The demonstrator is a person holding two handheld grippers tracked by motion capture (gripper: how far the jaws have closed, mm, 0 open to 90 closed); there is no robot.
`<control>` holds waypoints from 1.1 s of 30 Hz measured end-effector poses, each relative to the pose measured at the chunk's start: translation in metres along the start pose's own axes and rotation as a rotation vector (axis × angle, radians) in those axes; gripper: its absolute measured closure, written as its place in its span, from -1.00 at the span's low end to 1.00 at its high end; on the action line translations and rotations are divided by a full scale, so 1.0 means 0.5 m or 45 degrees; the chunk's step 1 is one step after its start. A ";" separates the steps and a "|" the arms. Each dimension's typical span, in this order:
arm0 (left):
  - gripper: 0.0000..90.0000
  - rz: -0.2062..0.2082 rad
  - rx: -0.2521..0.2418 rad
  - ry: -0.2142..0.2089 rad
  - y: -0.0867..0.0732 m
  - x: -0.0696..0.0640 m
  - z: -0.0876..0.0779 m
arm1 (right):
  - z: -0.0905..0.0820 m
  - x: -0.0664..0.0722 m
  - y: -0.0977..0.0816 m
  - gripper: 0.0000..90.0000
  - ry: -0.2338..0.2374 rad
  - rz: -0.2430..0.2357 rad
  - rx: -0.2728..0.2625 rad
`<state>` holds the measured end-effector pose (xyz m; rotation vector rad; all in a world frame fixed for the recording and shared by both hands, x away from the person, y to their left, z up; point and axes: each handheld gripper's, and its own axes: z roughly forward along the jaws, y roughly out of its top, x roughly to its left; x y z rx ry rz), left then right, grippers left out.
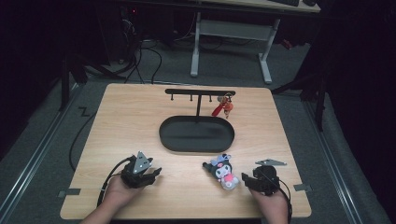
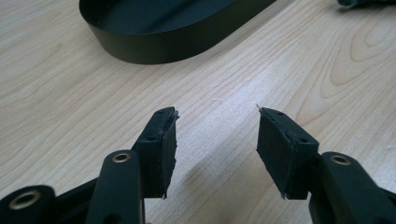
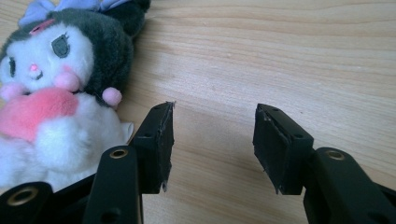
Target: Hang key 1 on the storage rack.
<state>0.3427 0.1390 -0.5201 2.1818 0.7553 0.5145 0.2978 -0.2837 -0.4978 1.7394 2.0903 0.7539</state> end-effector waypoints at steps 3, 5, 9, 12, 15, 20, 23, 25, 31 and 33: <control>0.05 0.013 -0.001 -0.008 -0.003 -0.001 -0.002 | -0.009 0.000 0.010 0.08 -0.008 0.001 0.035; 0.05 0.012 -0.003 -0.008 -0.004 0.001 -0.004 | -0.012 -0.001 0.018 0.06 -0.018 -0.007 0.068; 0.03 0.004 -0.004 -0.005 -0.008 0.003 -0.007 | -0.014 -0.001 0.035 0.04 -0.041 -0.030 0.134; 0.01 0.002 -0.012 -0.004 -0.008 0.002 -0.009 | -0.016 0.002 0.047 0.02 -0.058 -0.064 0.179; -0.01 0.013 -0.010 -0.007 -0.009 0.000 -0.008 | -0.016 0.004 0.056 0.01 -0.047 -0.067 0.223; -0.01 0.023 -0.010 -0.013 -0.010 -0.003 -0.006 | -0.010 0.011 0.066 -0.02 -0.036 -0.098 0.303; -0.01 0.031 -0.006 -0.022 -0.010 -0.005 -0.006 | -0.007 0.017 0.072 -0.03 -0.041 -0.123 0.342; -0.01 0.034 -0.011 -0.025 -0.010 -0.005 -0.006 | -0.006 0.019 0.076 -0.03 -0.042 -0.131 0.364; -0.01 0.027 -0.013 -0.034 -0.010 -0.003 -0.007 | -0.004 0.019 0.089 -0.05 -0.041 -0.145 0.429; -0.01 0.028 -0.018 -0.035 -0.010 -0.002 -0.008 | -0.003 0.018 0.092 -0.05 -0.044 -0.147 0.453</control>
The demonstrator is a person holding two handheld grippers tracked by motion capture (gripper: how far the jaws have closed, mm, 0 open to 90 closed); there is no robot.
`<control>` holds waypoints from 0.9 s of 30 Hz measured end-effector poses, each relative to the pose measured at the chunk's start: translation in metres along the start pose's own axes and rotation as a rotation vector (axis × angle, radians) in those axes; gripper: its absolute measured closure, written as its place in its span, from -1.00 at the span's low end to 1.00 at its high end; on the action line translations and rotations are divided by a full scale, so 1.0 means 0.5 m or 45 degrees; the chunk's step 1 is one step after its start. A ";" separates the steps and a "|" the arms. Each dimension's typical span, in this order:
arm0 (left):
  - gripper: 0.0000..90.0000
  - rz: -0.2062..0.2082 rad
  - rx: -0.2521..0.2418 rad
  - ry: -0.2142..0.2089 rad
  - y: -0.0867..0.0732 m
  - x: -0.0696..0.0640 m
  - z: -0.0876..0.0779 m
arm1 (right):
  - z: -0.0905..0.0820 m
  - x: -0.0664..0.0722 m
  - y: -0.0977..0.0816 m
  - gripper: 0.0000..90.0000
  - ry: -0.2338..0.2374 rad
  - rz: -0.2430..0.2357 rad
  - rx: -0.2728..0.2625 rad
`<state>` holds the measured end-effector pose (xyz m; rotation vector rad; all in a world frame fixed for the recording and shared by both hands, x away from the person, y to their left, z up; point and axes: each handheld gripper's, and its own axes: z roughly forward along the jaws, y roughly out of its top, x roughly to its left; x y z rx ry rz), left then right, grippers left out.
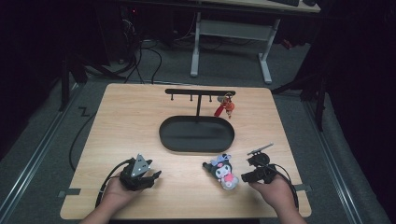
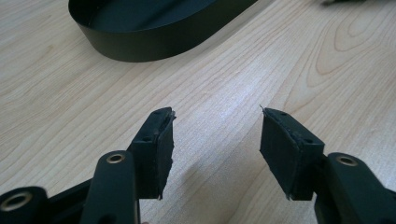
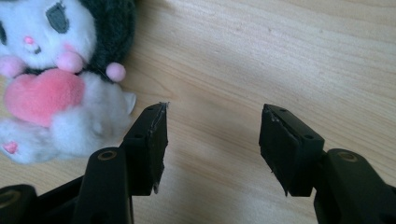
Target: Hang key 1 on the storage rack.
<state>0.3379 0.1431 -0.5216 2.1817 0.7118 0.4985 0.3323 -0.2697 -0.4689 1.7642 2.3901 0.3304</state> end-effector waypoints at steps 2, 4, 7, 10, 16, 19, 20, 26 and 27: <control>-0.01 -0.003 -0.001 -0.002 0.001 0.001 0.001 | -0.005 -0.001 0.005 -0.06 0.001 -0.007 0.026; -0.01 -0.003 0.000 -0.005 0.002 0.002 0.002 | -0.015 0.001 0.010 -0.08 0.010 -0.005 0.047; -0.01 0.002 -0.004 -0.006 0.004 0.000 0.003 | -0.031 0.006 0.017 -0.19 0.018 -0.019 0.062; -0.01 0.005 -0.005 -0.015 0.006 -0.001 0.006 | -0.044 0.012 0.021 -0.29 0.032 -0.013 0.066; -0.01 0.023 0.001 -0.028 0.008 -0.006 0.010 | -0.067 0.033 0.024 -0.42 0.065 -0.015 0.030; -0.02 0.032 -0.003 -0.034 0.008 -0.008 0.009 | -0.070 0.054 0.028 -0.49 0.081 -0.048 0.028; -0.02 0.034 -0.002 -0.034 0.008 -0.009 0.009 | -0.068 0.060 0.029 -0.50 0.083 -0.065 0.028; -0.03 0.038 -0.001 -0.028 0.004 -0.009 0.004 | -0.046 0.093 0.034 -0.58 0.115 -0.100 0.059; -0.03 0.032 -0.001 -0.029 0.004 -0.007 0.003 | -0.042 0.098 0.035 -0.59 0.121 -0.117 0.067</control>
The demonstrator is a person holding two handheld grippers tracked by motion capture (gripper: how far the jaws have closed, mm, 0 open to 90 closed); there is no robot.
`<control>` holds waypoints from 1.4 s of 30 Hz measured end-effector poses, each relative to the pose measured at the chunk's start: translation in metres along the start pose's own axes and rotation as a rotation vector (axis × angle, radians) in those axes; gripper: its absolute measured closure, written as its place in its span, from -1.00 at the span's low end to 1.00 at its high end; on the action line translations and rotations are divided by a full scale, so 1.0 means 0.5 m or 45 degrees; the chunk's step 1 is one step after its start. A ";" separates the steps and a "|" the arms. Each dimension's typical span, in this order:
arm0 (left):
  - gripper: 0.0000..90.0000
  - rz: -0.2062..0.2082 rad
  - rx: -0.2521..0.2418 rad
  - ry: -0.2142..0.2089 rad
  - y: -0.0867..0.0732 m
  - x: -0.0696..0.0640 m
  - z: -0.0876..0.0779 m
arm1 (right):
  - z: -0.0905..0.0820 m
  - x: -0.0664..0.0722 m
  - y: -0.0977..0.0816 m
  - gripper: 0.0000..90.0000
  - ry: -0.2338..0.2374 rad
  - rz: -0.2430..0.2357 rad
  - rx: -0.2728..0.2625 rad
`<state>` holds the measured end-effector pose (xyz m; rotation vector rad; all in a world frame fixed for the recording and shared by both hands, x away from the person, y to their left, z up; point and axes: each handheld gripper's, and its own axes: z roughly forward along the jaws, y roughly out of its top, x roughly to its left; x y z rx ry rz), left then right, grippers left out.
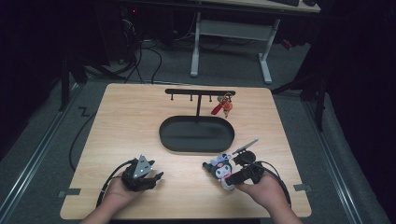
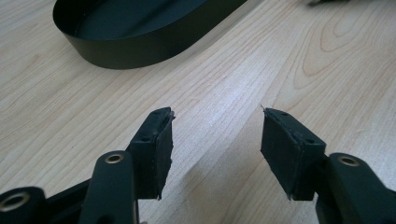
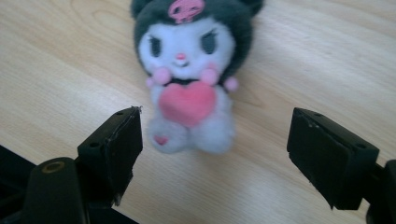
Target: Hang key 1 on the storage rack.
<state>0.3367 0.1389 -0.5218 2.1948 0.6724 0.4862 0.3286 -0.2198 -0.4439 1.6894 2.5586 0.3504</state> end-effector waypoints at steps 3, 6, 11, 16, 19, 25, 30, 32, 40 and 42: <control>-0.03 -0.013 -0.006 0.005 -0.001 0.004 -0.004 | 0.016 0.012 0.003 -0.59 0.014 -0.031 0.020; -0.05 -0.021 -0.013 0.005 -0.002 0.006 -0.006 | 0.034 0.019 0.006 -0.58 0.004 -0.025 0.034; -0.07 -0.032 -0.024 -0.004 -0.002 0.009 -0.008 | 0.064 0.028 0.007 -0.58 -0.013 -0.044 0.064; -0.24 -0.046 -0.026 -0.013 0.002 0.010 -0.005 | 0.087 0.035 0.006 -0.55 -0.039 -0.077 0.093; -0.38 -0.042 -0.031 0.015 0.004 0.009 -0.004 | 0.093 0.033 0.008 -0.44 -0.035 -0.069 0.083; -0.51 -0.044 -0.033 0.058 0.002 0.011 -0.008 | 0.095 0.031 0.009 -0.07 -0.030 -0.068 0.063; -0.51 -0.035 -0.024 0.061 0.000 0.009 -0.010 | 0.091 0.035 0.008 0.07 -0.069 -0.109 0.044; -0.51 -0.036 -0.028 0.056 0.000 0.009 -0.009 | 0.087 0.038 0.007 0.08 -0.073 -0.106 0.045; -0.51 -0.030 -0.028 0.048 0.002 0.009 -0.004 | 0.062 0.032 0.012 0.08 -0.052 -0.104 0.009; -0.50 -0.033 -0.038 0.041 0.005 0.010 -0.002 | 0.055 0.030 0.013 0.08 -0.050 -0.099 0.005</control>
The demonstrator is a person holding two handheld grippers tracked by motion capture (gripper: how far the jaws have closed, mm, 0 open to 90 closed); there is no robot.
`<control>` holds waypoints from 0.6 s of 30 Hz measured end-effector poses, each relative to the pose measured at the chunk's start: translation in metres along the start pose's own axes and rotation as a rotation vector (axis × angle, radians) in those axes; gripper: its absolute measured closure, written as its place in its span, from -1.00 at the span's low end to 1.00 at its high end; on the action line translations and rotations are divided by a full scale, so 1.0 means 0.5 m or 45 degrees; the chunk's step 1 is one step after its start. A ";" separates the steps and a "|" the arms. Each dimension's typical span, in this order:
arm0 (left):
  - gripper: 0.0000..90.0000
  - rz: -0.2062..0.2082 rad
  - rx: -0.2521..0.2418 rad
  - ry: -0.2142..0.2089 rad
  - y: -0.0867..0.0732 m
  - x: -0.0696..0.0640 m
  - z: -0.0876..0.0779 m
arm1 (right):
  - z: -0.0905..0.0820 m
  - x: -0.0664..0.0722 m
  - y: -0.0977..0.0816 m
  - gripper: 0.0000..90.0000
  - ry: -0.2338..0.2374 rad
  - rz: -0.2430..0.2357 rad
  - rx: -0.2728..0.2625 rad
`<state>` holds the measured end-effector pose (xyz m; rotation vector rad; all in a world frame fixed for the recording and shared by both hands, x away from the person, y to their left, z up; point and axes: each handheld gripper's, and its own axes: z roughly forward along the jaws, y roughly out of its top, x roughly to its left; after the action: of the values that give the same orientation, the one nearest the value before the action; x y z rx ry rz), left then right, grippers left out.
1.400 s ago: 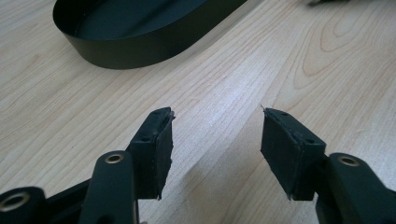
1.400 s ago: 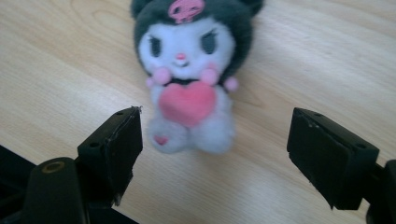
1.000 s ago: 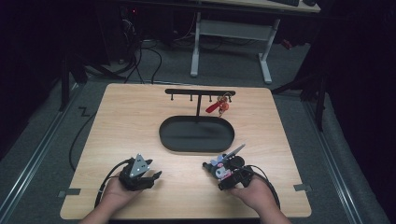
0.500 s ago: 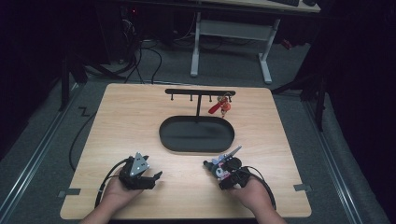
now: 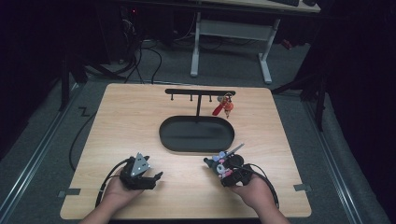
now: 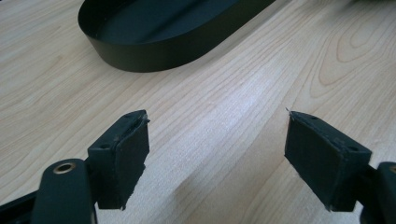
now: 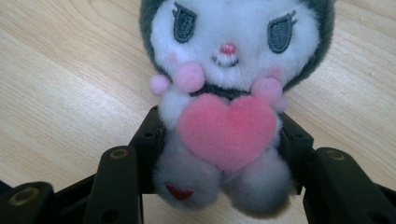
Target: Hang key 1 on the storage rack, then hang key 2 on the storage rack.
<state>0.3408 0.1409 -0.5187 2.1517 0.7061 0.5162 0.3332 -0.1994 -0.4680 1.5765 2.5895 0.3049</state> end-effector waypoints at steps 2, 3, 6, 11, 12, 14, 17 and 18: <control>-0.50 0.000 0.001 -0.010 0.000 0.000 0.004 | -0.006 -0.003 0.001 0.08 0.009 0.014 0.003; -0.50 0.003 0.009 -0.017 0.000 0.000 0.006 | -0.010 -0.004 0.001 0.08 0.002 0.016 0.005; -0.50 0.011 0.012 -0.021 -0.001 -0.002 0.005 | -0.023 -0.009 0.002 0.08 0.014 0.028 -0.010; -0.49 0.001 -0.003 -0.015 0.000 0.002 0.000 | -0.044 -0.015 0.006 0.08 -0.021 0.031 -0.019; -0.49 0.000 -0.002 -0.015 0.000 0.002 0.001 | -0.047 -0.016 0.006 0.08 -0.023 0.034 -0.022; -0.49 0.001 0.003 -0.016 0.000 0.002 0.001 | -0.051 -0.019 0.008 0.08 -0.025 0.030 -0.022; -0.49 0.000 -0.003 -0.022 0.001 0.002 0.002 | -0.056 -0.021 0.013 0.08 -0.016 0.033 -0.021; -0.49 -0.003 -0.001 -0.024 0.001 0.002 0.003 | -0.060 -0.020 0.016 0.08 -0.020 0.046 -0.018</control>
<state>0.3426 0.1405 -0.5191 2.1521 0.6975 0.4945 0.3391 -0.2084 -0.4374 1.6162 2.5439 0.3111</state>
